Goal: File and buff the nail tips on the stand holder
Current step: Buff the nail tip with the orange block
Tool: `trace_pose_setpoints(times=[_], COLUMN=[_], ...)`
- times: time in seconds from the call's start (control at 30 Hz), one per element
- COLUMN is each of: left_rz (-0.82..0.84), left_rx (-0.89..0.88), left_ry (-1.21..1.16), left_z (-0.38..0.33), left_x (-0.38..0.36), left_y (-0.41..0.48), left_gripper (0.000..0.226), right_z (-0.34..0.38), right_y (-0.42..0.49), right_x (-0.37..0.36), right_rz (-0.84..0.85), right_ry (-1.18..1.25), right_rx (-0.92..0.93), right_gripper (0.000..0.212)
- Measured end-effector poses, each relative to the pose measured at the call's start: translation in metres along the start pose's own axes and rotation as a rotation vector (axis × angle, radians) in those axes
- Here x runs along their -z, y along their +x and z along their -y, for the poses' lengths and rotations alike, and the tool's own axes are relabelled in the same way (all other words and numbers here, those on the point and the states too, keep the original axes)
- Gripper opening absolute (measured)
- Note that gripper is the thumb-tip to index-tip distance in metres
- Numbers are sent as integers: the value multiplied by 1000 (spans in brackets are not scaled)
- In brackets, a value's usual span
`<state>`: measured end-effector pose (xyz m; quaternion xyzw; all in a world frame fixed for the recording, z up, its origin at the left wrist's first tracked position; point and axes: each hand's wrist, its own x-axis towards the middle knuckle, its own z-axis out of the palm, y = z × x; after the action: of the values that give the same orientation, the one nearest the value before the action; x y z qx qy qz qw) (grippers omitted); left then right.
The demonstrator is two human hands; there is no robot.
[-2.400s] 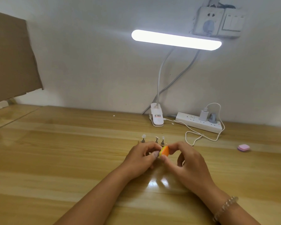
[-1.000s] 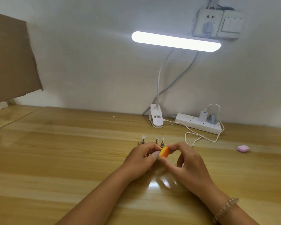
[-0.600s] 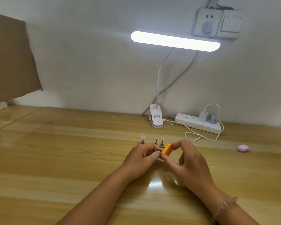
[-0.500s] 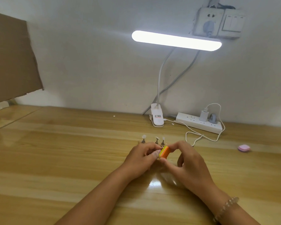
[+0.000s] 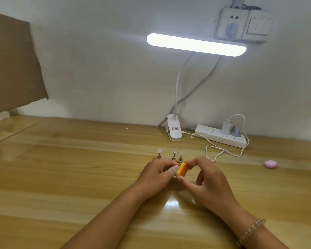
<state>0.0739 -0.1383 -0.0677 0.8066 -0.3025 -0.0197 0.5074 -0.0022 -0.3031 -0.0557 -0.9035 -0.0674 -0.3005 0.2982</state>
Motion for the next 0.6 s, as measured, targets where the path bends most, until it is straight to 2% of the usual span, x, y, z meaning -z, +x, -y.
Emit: trace_pose_setpoints(times=[0.1,0.23,0.37,0.5,0.6], left_rz=[24,0,18,3,22], left_rx=[6,-1,11,8,1], left_ry=[-22,-6,-24,-7,-13], left_z=[-2,0,-1,1,-1], left_x=[-1,0,-1,0,-2], left_y=[-1,0,0,0,1], left_gripper=[21,21,21,21,20], right_z=[-6,-1,-4,0,-5], right_y=[5,-1,5,1,6], right_x=[3,1,3,1,3], right_rz=[-88,35,-59,41,-38], right_ry=[50,43,58,80,100], right_rx=[-81,14,-73,-21,-110], right_gripper=[28,29,26,26,23])
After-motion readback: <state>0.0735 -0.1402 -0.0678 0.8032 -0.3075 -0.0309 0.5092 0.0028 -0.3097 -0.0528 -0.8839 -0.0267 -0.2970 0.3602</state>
